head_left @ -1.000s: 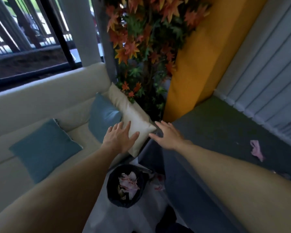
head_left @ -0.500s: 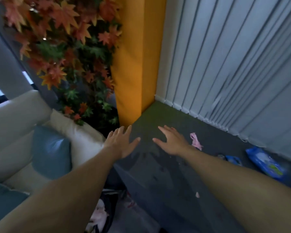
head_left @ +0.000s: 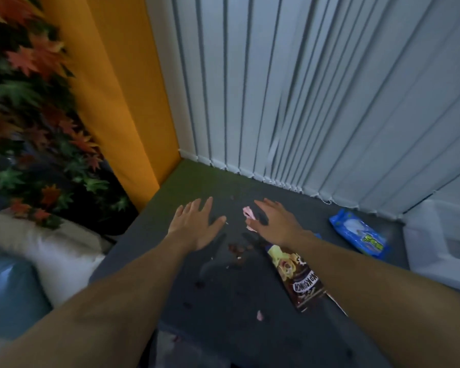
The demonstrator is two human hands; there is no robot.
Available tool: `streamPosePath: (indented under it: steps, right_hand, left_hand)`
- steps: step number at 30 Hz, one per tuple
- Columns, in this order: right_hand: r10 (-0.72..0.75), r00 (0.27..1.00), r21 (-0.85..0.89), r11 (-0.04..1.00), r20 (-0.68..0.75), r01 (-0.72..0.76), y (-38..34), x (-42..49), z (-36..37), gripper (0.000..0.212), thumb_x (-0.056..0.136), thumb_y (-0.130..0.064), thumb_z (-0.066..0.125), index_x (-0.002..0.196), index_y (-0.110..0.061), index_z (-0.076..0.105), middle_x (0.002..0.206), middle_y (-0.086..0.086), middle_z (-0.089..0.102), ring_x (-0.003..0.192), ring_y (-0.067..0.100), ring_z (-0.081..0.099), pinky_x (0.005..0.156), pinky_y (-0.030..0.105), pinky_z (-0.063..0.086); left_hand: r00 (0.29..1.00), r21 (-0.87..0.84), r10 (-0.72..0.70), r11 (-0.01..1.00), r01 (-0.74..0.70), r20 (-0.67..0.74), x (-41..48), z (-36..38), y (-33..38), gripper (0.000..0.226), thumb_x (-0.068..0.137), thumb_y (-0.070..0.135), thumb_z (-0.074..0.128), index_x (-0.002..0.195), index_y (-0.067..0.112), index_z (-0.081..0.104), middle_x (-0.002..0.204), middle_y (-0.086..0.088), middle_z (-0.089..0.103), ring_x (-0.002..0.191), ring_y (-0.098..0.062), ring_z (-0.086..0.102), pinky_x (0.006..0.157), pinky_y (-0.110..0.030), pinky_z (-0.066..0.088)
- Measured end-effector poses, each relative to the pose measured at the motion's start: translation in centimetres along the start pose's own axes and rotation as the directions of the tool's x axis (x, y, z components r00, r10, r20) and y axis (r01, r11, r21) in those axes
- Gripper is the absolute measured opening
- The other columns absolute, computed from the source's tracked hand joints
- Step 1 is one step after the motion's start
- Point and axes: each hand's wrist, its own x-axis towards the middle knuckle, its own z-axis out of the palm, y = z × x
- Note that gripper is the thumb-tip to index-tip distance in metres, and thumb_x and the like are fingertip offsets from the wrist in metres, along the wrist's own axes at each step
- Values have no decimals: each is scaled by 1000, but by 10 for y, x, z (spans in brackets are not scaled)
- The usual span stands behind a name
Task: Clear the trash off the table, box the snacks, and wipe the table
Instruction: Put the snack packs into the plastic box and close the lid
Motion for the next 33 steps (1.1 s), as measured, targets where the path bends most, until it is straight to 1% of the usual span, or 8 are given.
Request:
streamPosePath:
  steps: [5,9,14,21,24,29,31,33]
  right_hand:
    - [76,997,39,996,-20,-75,42,-1,-3,79,90,-71,48,156,-33,26,165,-3,19,152,26,15,118,55,23]
    - [157,987,74,985,-36,-154,63,-2,-3,79,89,-70,48,155,-35,24,165,-3,19,152,24,14,118,56,23]
    - [255,962,121,962,-94,-243,90,-19,0,81,85,-73,47,154,-34,26,163,0,24,150,23,19,116,56,27]
    - [445,884,199,888,-144,-415,116,-51,-6,77,90,-65,54,155,-30,28,163,5,25,150,26,21,117,53,27]
    - [527,836,232,842,-155,-488,126,-69,-3,78,90,-65,53,155,-29,28,163,4,23,151,25,19,118,52,25]
    - [616,765,253,783,-188,-568,135,-97,1,78,91,-60,58,154,-23,31,161,6,28,148,25,23,118,48,29]
    - [652,738,280,751,-174,-598,138,-109,3,78,90,-60,59,154,-26,31,161,5,27,148,25,24,117,50,29]
    - [680,717,292,724,-153,-625,144,-118,5,78,89,-62,58,154,-30,29,162,3,25,149,25,22,116,54,29]
  left_hand:
    - [995,33,86,996,-88,47,27,6,30,80,96,71,20,161,26,5,167,-12,12,154,-30,12,125,-48,7]
    - [986,55,155,986,-158,65,49,11,43,79,96,69,24,161,26,7,166,-12,15,153,-28,14,124,-47,8]
    - [962,56,253,964,-259,101,80,15,59,81,94,70,31,160,28,10,166,-9,17,152,-25,15,124,-46,10]
    - [897,59,417,902,-429,149,110,23,97,82,96,70,32,161,27,8,166,-8,16,152,-25,14,124,-45,10]
    - [854,82,483,859,-505,192,117,29,114,82,95,71,32,161,28,6,166,-8,15,152,-25,14,124,-45,10]
    - [785,114,568,787,-606,249,124,40,142,84,95,71,33,161,27,3,166,-8,14,152,-27,14,124,-45,12]
    - [762,114,588,767,-632,271,123,42,154,85,95,70,34,161,26,3,166,-9,14,152,-27,15,123,-46,12]
    - [741,115,608,746,-656,283,121,45,164,86,94,70,35,161,26,3,166,-9,14,152,-28,15,123,-46,13]
